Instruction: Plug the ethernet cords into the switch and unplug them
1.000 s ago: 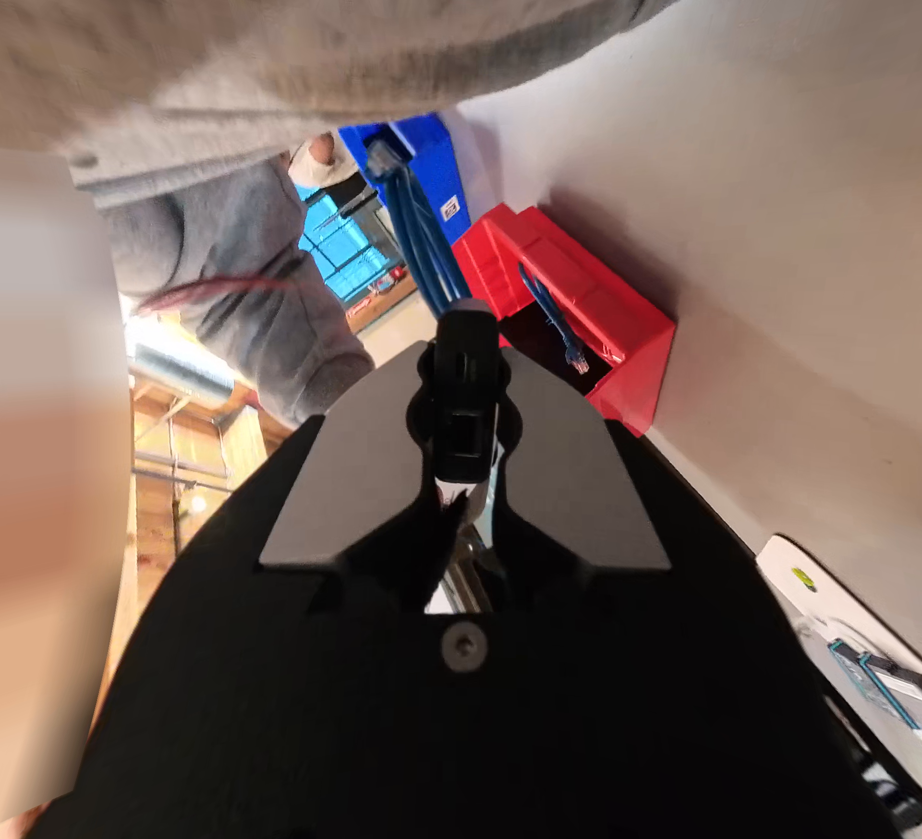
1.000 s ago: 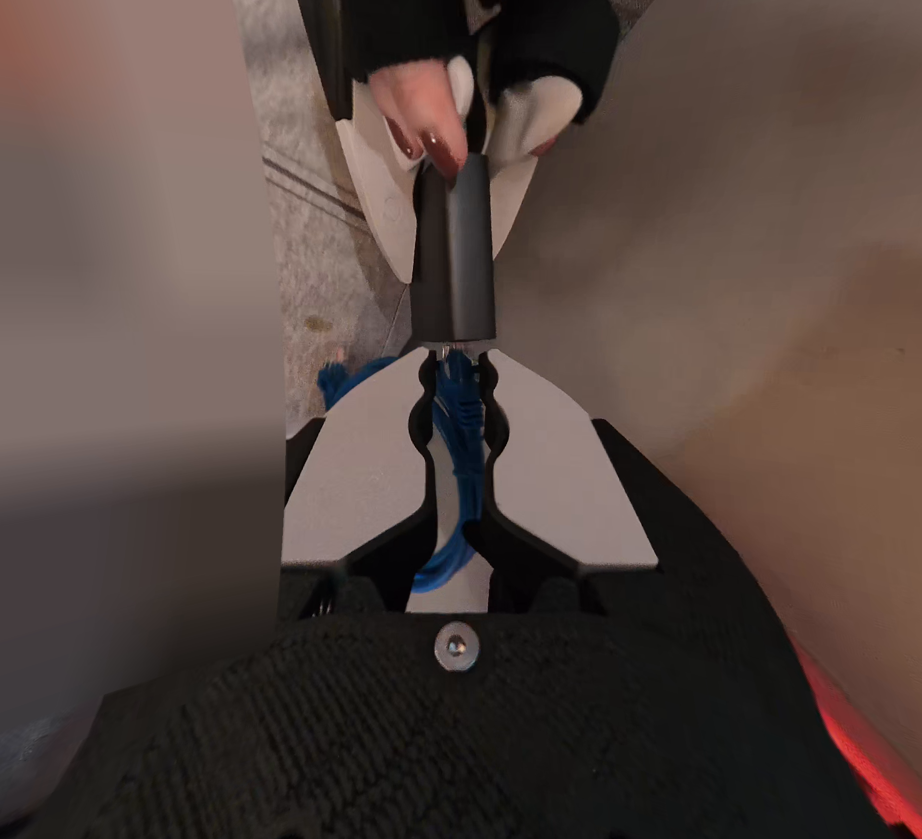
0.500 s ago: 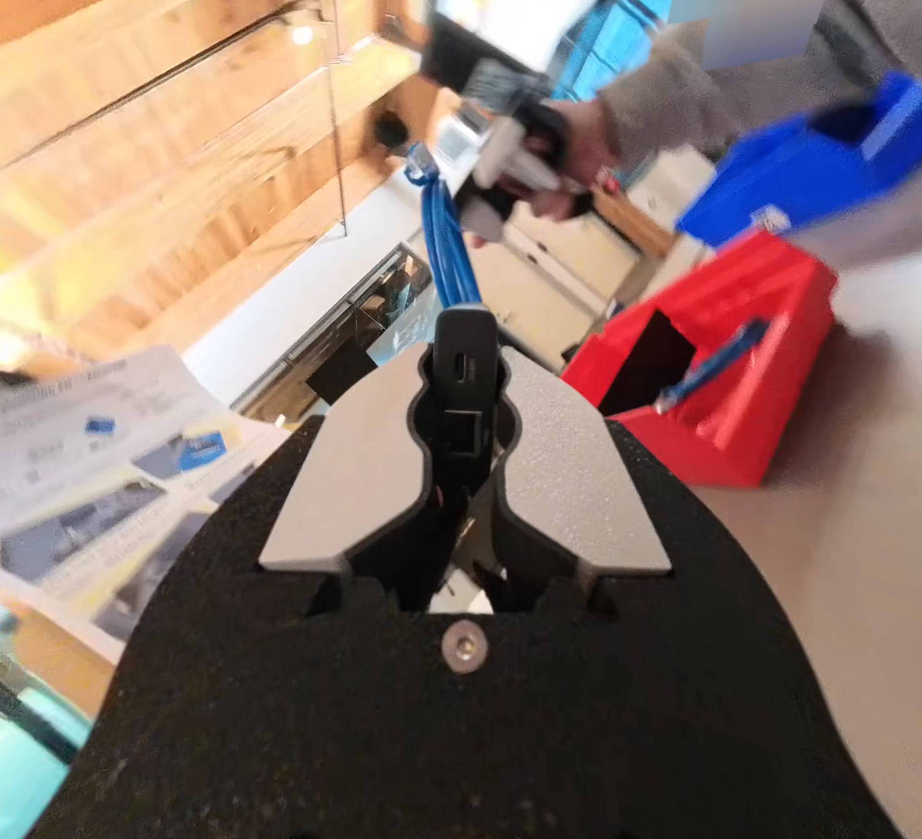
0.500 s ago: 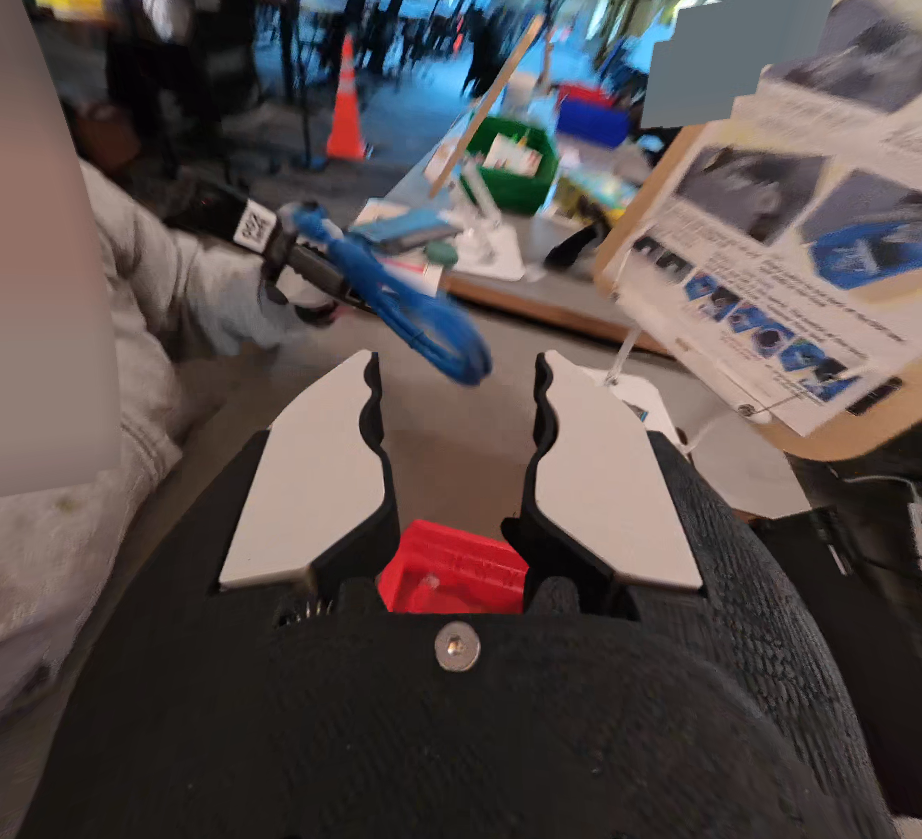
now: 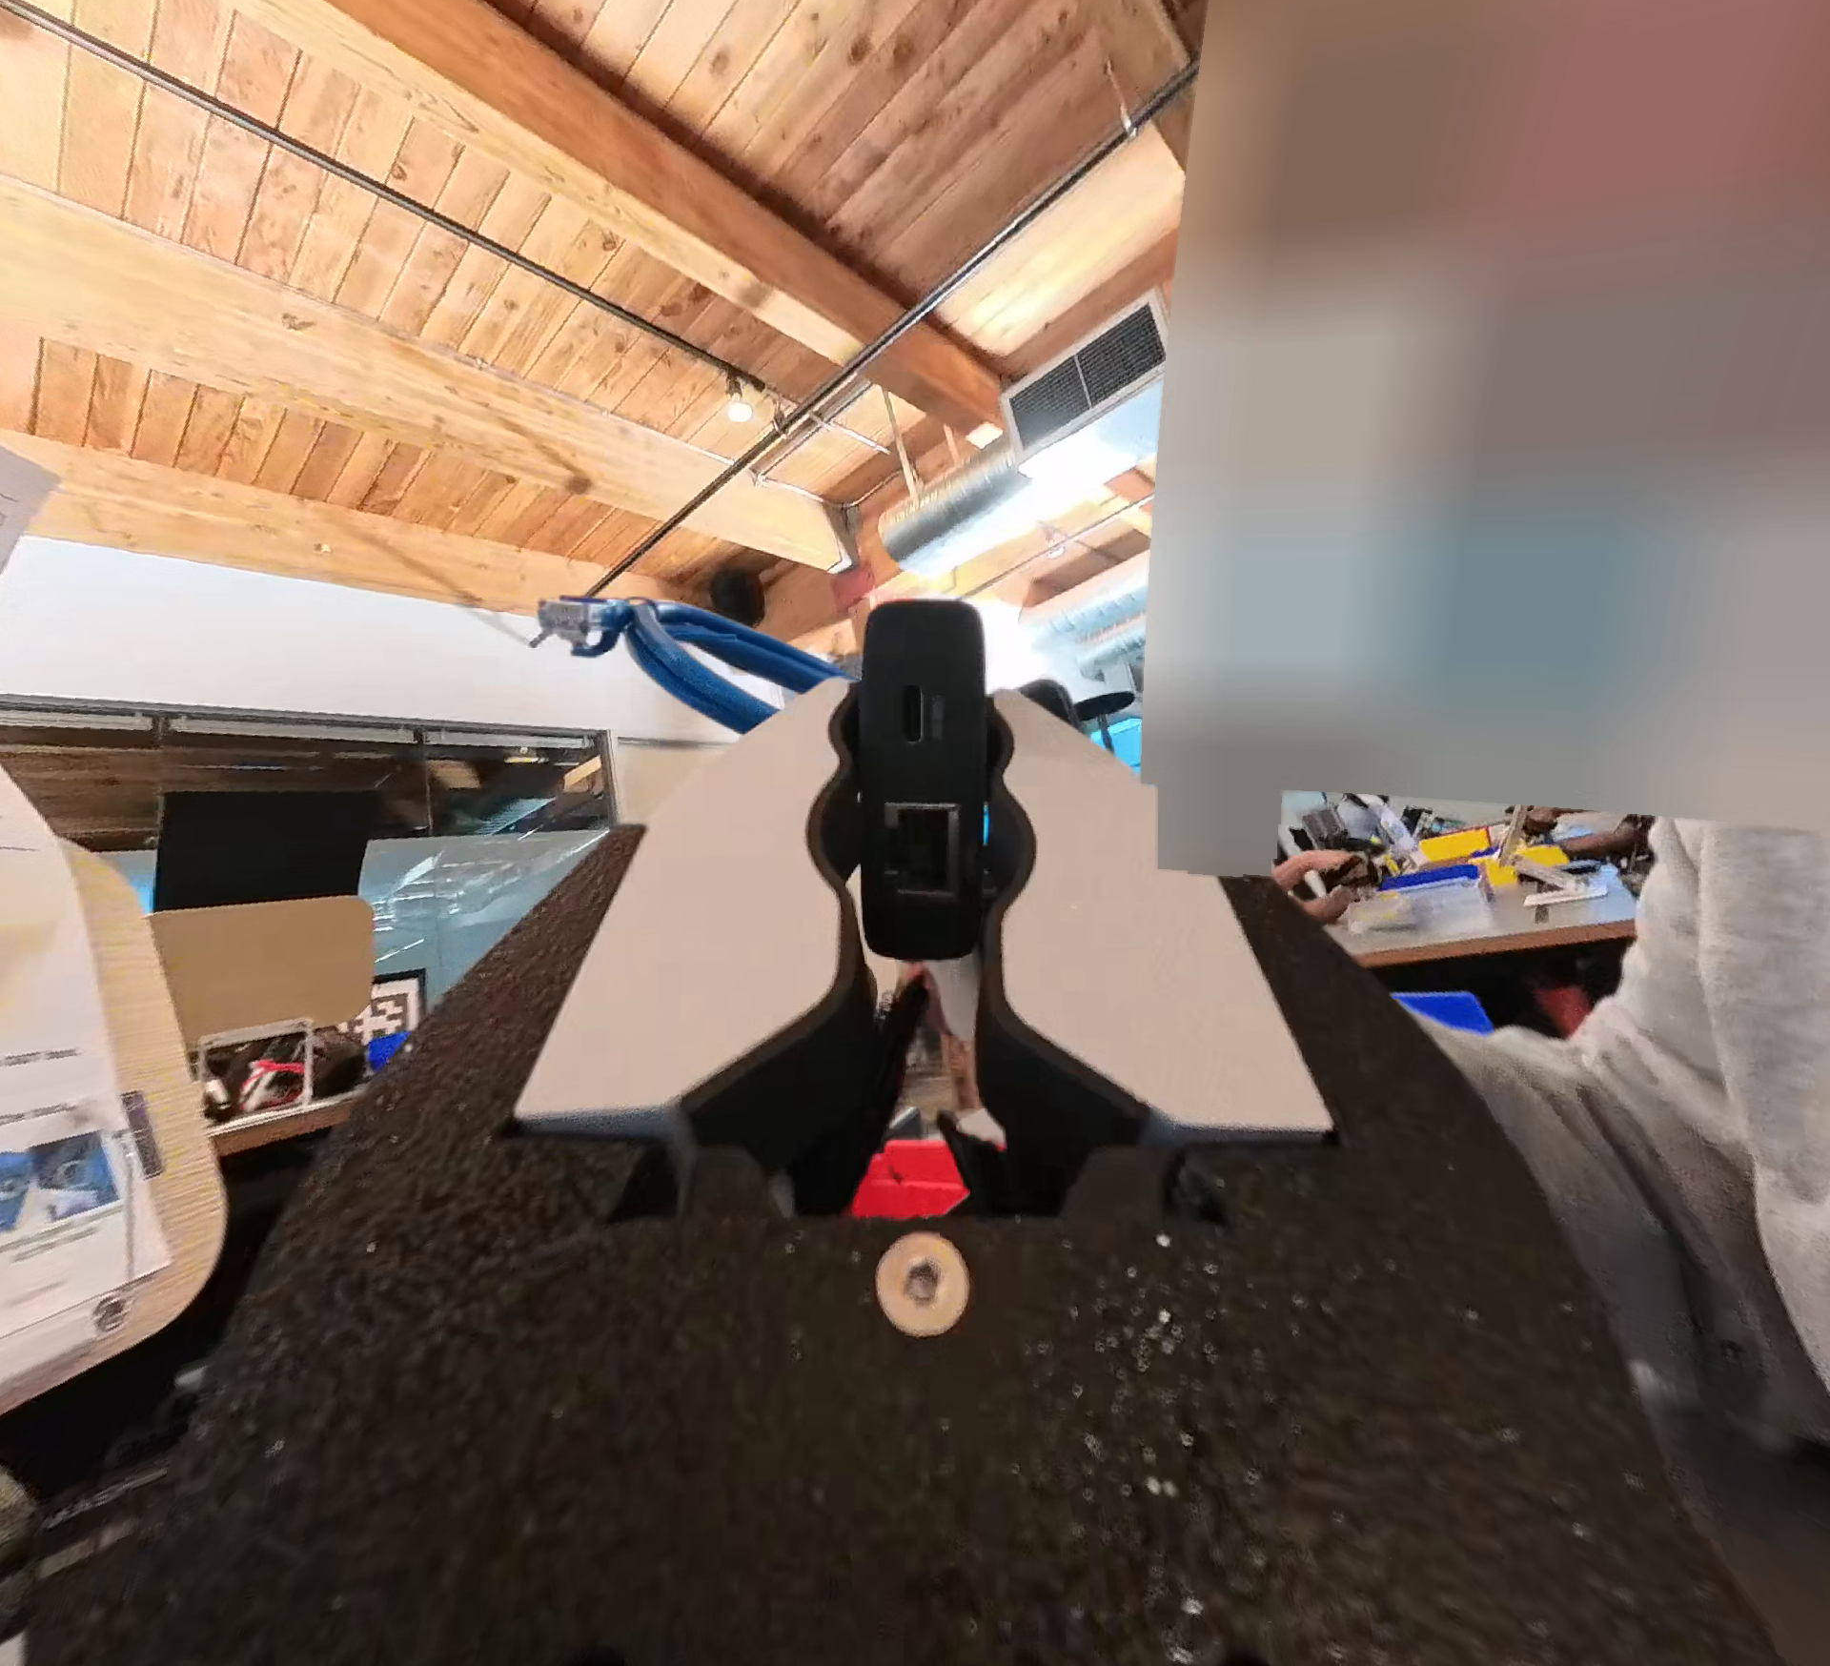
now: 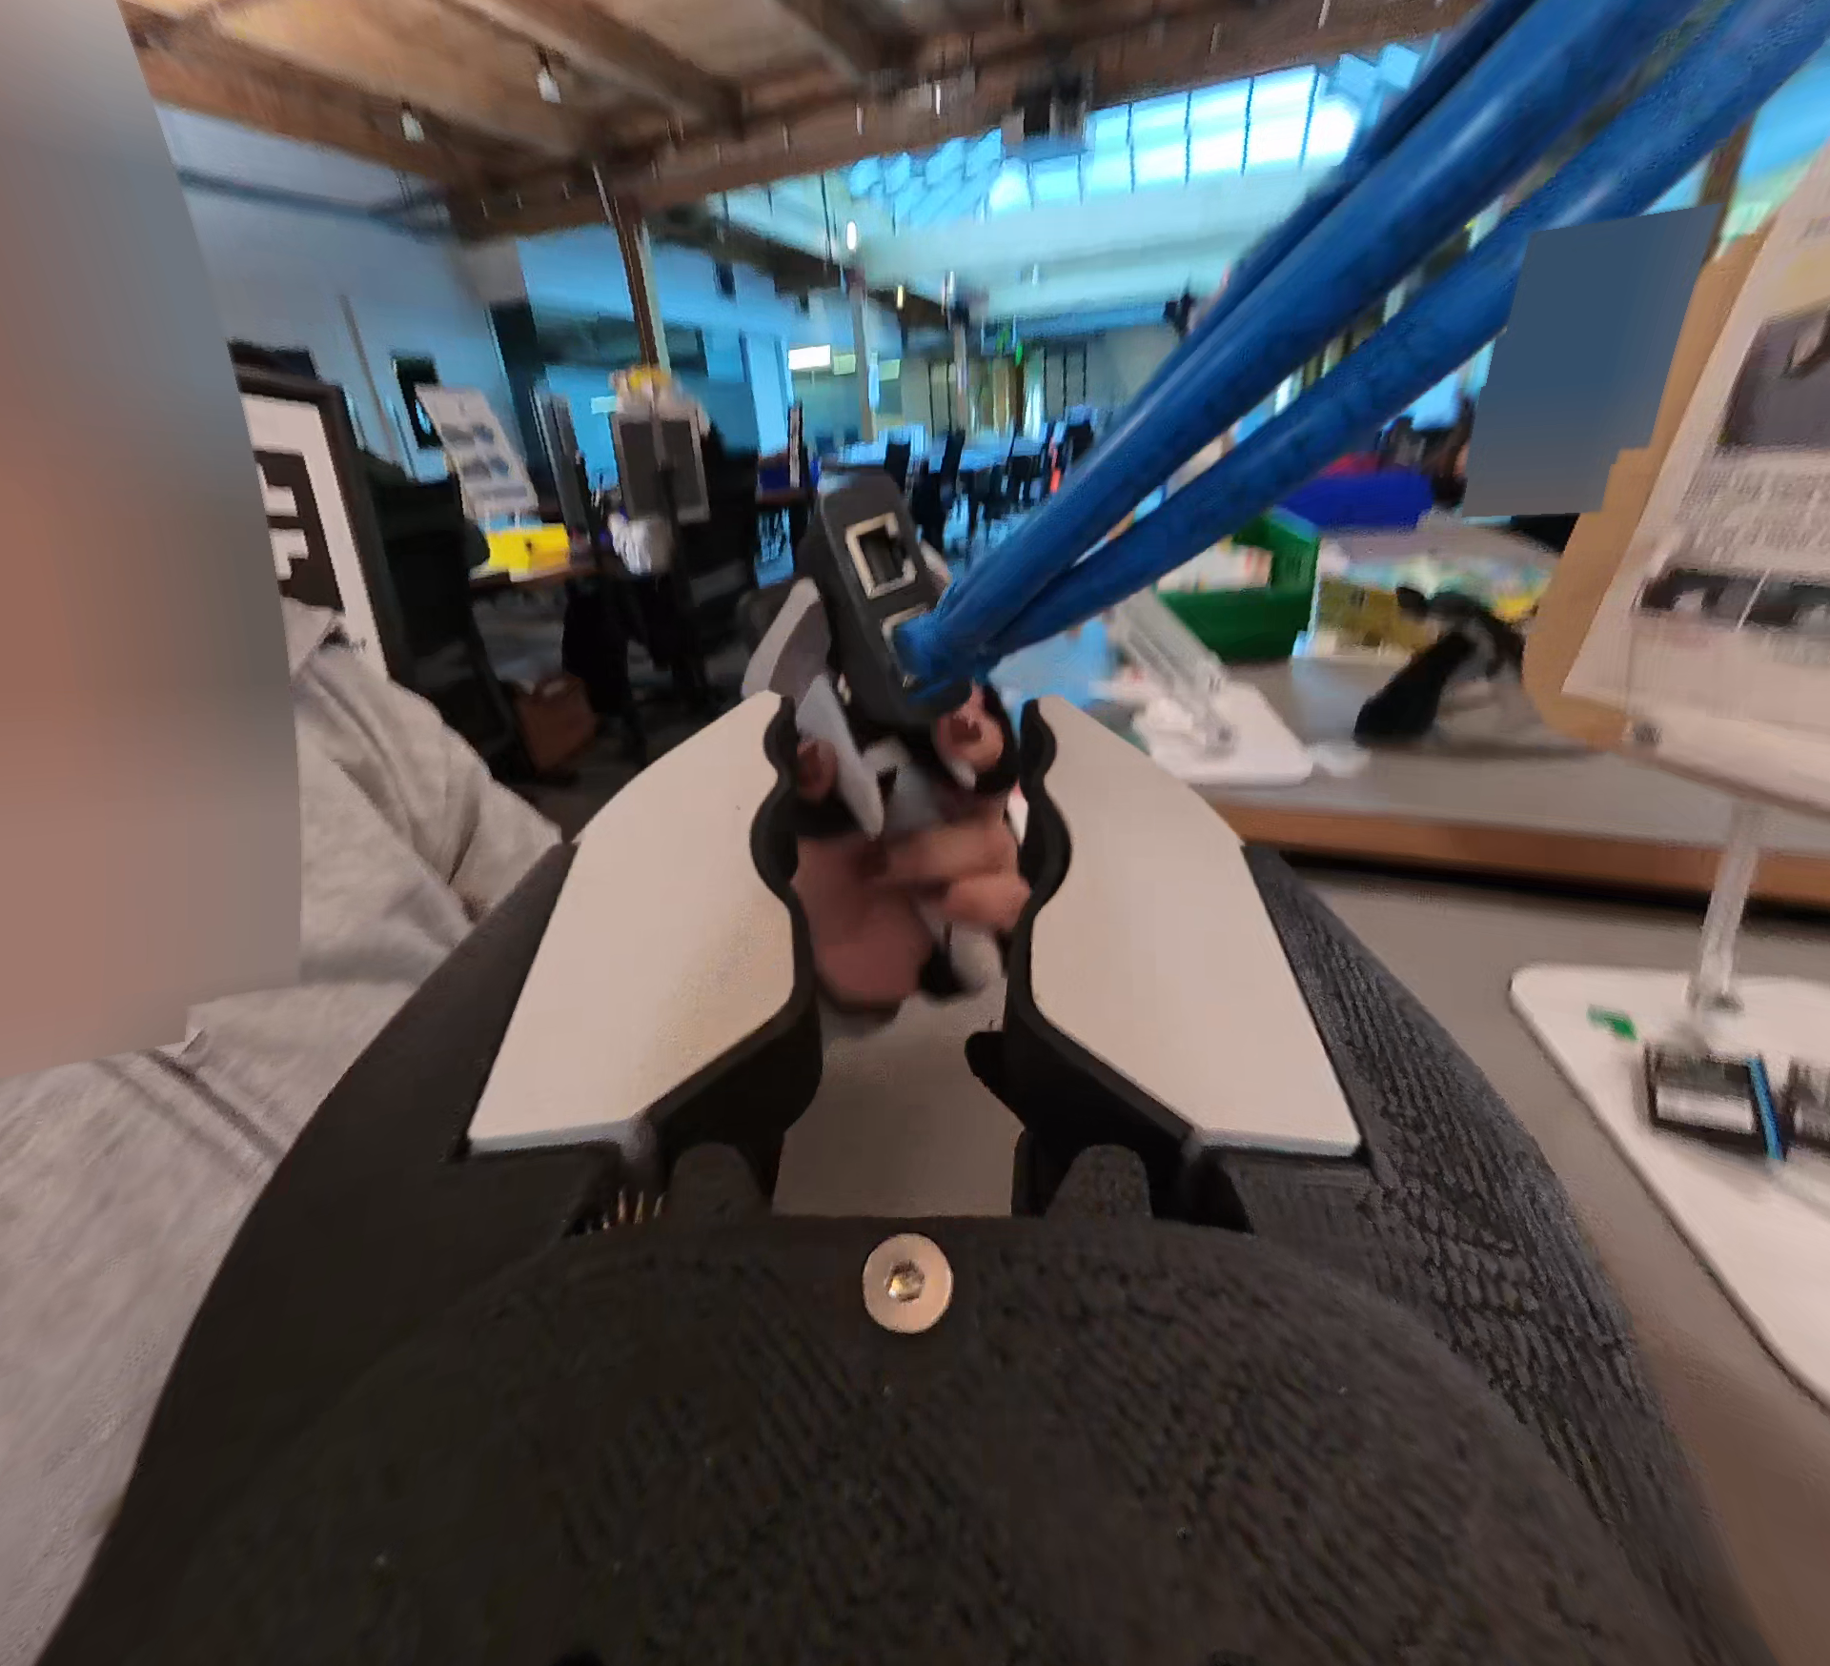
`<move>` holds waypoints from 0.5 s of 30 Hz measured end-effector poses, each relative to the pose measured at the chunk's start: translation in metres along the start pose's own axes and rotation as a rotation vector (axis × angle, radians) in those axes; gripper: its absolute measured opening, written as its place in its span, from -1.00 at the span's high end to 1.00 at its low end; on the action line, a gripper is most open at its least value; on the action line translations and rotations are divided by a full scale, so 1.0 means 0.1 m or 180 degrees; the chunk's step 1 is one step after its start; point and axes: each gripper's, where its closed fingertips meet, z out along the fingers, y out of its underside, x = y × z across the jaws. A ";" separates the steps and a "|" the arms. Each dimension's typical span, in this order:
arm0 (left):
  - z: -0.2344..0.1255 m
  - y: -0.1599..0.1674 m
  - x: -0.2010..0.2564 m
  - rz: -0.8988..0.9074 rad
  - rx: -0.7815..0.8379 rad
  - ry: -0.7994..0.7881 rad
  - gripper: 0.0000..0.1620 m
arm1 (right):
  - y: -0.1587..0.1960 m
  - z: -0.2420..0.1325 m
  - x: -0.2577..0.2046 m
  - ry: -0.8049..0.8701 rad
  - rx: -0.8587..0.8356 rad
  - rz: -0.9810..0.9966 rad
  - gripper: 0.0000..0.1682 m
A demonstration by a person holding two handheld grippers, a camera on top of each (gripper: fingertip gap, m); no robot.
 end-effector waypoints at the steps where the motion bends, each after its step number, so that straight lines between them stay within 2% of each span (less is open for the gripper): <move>1: 0.02 0.00 0.02 -0.0027 0.0020 0.0016 0.75 | -0.08 0.00 -0.01 0.0007 0.0225 -0.0095 0.55; 3: 0.04 -0.01 0.06 -0.0080 0.0045 0.0069 0.75 | -0.19 -0.01 -0.05 -0.0027 0.0521 -0.0237 0.64; 9: 0.07 -0.03 0.16 -0.0233 0.0119 0.0217 0.75 | -0.16 0.01 -0.16 -0.0093 0.0438 -0.0624 0.65; 13: 0.09 0.00 0.21 -0.0300 0.0122 0.0295 0.75 | -0.18 0.01 -0.21 -0.0073 0.0454 -0.0879 0.87; 15: 0.09 0.01 0.23 -0.0345 0.0095 0.0355 0.75 | -0.19 0.00 -0.25 -0.0066 0.0429 -0.1035 0.88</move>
